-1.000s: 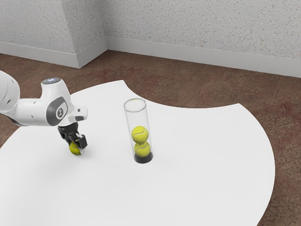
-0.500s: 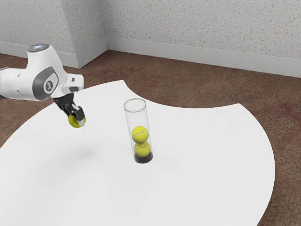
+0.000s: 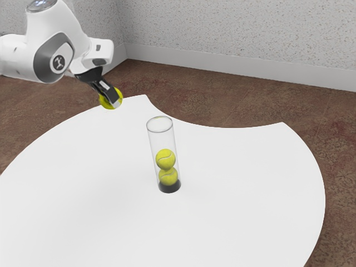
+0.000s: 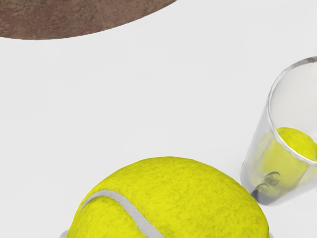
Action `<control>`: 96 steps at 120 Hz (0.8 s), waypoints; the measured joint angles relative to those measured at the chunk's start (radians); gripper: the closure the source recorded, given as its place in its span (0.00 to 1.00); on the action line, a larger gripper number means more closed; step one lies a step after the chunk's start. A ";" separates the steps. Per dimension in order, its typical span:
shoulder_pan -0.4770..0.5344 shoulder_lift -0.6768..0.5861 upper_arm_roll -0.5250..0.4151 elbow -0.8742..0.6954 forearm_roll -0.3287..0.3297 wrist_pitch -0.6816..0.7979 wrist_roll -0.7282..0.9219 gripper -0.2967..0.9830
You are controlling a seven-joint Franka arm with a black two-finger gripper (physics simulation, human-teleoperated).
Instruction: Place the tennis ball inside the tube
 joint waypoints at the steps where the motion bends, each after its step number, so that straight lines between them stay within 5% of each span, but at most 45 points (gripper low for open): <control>1: -0.001 0.004 -0.002 0.005 -0.001 0.000 0.000 0.51; 96: -0.093 0.246 -0.077 0.159 -0.015 0.000 -0.027 0.51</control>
